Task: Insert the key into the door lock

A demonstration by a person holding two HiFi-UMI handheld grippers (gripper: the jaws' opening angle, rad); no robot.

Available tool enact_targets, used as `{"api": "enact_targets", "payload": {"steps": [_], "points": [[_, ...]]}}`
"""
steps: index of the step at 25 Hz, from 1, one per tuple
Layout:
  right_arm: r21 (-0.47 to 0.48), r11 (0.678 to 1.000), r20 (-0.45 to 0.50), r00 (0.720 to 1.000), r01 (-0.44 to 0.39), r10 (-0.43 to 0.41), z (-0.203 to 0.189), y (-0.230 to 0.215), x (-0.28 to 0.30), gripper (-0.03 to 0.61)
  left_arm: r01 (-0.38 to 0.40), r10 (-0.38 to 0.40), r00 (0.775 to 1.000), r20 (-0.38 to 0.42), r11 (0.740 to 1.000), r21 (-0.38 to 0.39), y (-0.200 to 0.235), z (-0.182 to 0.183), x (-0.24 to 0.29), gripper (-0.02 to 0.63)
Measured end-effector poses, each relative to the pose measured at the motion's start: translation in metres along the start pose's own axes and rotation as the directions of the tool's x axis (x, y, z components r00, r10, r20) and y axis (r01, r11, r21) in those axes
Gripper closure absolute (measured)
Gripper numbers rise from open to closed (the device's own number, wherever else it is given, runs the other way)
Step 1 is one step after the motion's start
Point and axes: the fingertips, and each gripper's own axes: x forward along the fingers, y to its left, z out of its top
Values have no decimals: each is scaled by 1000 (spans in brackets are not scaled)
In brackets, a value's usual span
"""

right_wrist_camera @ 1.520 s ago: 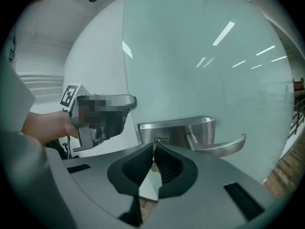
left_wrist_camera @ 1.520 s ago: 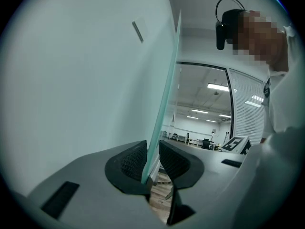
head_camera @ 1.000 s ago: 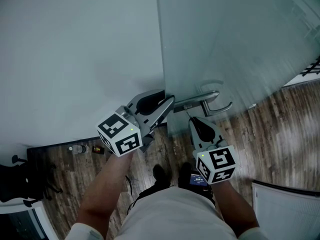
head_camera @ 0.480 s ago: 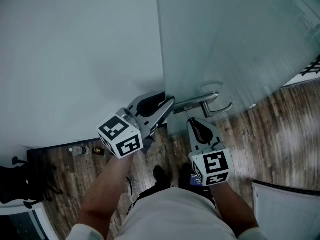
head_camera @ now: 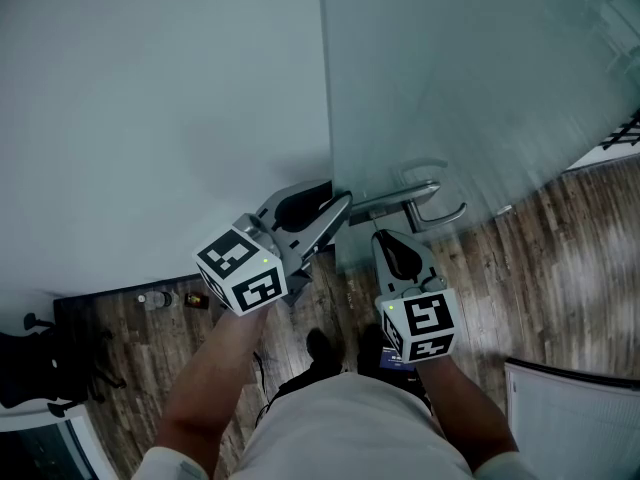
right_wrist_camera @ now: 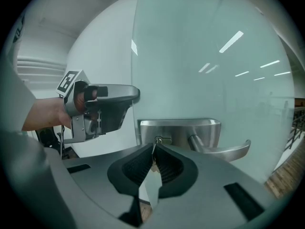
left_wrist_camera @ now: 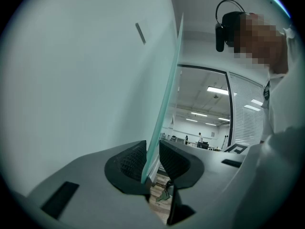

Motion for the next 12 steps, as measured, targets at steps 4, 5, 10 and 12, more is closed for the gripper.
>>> {"api": "enact_targets", "payload": {"steps": [4, 5, 10, 12], "points": [[0, 1000, -2, 1000, -2, 2, 1, 1, 0, 555, -2, 2, 1000, 7, 1000, -9, 0, 1, -1, 517], [1, 1000, -3, 1000, -2, 2, 0, 1, 0, 555, -3, 3, 1000, 8, 1000, -11, 0, 1, -1, 517], [-4, 1000, -5, 1000, 0, 0, 1, 0, 1, 555, -4, 4, 1000, 13, 1000, -14, 0, 1, -1, 517], [-4, 1000, -5, 1000, 1, -1, 1, 0, 2, 555, -7, 7, 1000, 18, 1000, -19, 1, 1, -1, 517]]}}
